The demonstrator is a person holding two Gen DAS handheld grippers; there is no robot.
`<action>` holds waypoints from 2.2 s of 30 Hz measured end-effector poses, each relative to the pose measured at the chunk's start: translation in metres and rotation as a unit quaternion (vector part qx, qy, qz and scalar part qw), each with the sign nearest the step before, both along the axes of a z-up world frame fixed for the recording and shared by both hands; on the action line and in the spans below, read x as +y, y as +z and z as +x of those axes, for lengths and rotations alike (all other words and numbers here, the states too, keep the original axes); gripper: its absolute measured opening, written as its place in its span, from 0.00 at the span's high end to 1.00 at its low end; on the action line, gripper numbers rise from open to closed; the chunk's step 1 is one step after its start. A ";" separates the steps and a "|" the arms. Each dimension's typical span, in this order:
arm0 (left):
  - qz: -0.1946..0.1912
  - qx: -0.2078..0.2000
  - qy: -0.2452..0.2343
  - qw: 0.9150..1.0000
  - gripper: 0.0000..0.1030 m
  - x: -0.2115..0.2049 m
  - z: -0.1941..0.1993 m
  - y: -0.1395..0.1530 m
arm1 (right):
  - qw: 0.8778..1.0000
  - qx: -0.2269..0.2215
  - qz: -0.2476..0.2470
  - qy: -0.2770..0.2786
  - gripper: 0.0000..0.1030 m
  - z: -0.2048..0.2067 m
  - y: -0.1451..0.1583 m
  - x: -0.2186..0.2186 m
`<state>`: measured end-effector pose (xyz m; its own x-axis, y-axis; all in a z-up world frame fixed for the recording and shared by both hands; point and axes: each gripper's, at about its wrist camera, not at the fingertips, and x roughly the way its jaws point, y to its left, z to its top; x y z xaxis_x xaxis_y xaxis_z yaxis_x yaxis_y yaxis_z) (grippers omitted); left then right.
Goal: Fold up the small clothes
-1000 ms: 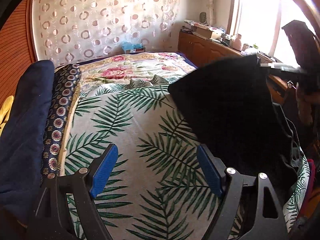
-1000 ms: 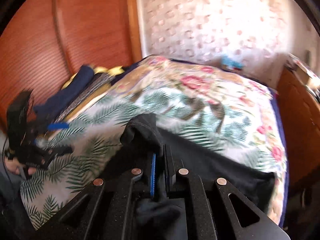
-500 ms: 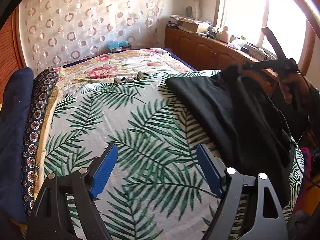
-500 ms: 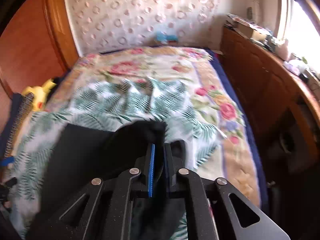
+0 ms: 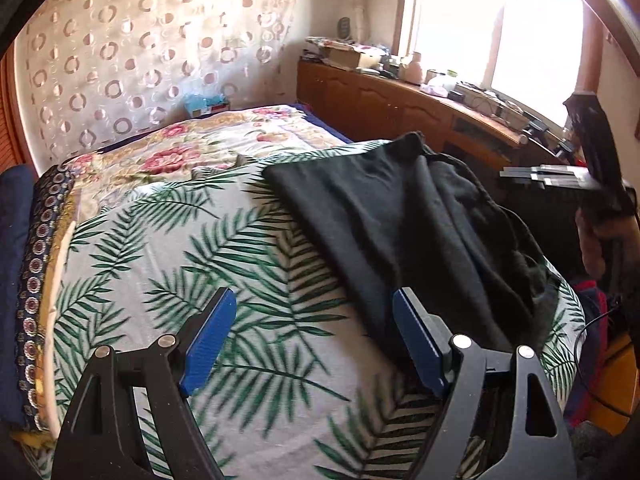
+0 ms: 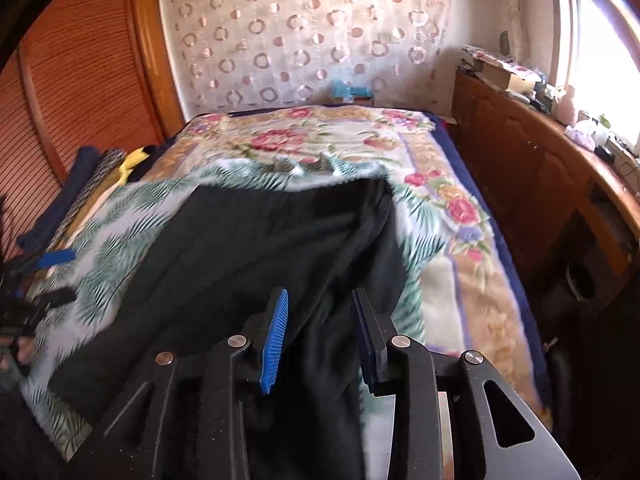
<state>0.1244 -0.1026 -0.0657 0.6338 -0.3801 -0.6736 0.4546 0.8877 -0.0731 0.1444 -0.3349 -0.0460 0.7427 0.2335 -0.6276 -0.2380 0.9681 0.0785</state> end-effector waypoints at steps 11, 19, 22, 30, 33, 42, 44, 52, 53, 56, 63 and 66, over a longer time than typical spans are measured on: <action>-0.002 0.004 -0.015 1.000 0.21 -0.020 -0.025 -0.001 | 0.999 0.022 0.028 0.010 0.51 -0.034 -0.025 0.005; 0.001 0.005 -0.021 1.000 0.21 -0.020 -0.032 0.000 | 0.999 0.035 0.008 0.028 0.70 -0.022 -0.032 0.011; -0.001 0.005 -0.020 1.000 0.21 -0.020 -0.032 -0.001 | 0.998 0.028 0.001 0.048 0.93 -0.024 -0.021 0.009; -0.003 0.004 -0.021 1.000 0.21 -0.019 -0.033 0.000 | 0.998 -0.012 0.044 0.037 0.94 -0.052 0.028 -0.041; -0.005 0.003 -0.022 1.000 0.21 -0.019 -0.033 0.000 | 0.999 -0.012 0.033 0.010 0.94 -0.062 0.034 -0.066; 0.001 0.009 -0.035 0.999 0.21 -0.029 -0.034 -0.005 | 0.998 0.025 -0.034 -0.052 0.59 -0.054 0.007 -0.089; 0.003 0.012 -0.037 0.999 0.21 -0.032 -0.035 -0.006 | 0.998 0.014 -0.031 -0.059 0.58 -0.055 0.010 -0.090; 0.013 0.024 -0.046 0.999 0.21 -0.043 -0.038 -0.015 | 0.998 0.029 -0.025 -0.048 0.58 -0.074 -0.026 -0.065; 0.013 0.025 -0.047 0.998 0.21 -0.044 -0.039 -0.016 | 0.998 0.032 -0.024 -0.049 0.58 -0.073 -0.030 -0.066; 0.015 0.028 -0.048 0.998 0.21 -0.045 -0.039 -0.017 | 0.998 0.038 -0.026 -0.051 0.58 -0.072 -0.029 -0.065; 0.017 0.051 -0.049 0.997 0.21 -0.046 -0.044 -0.026 | 0.998 0.037 -0.042 -0.012 0.96 -0.075 -0.016 -0.063; 0.018 0.065 -0.051 0.996 0.21 -0.045 -0.049 -0.030 | 0.999 0.014 -0.039 -0.026 0.96 -0.082 0.000 -0.076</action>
<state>0.0758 -0.1472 -0.0953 0.4991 -0.4119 -0.7624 0.5318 0.8402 -0.1058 0.0624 -0.4112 -0.0463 0.7347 0.1455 -0.6626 -0.1863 0.9824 0.0091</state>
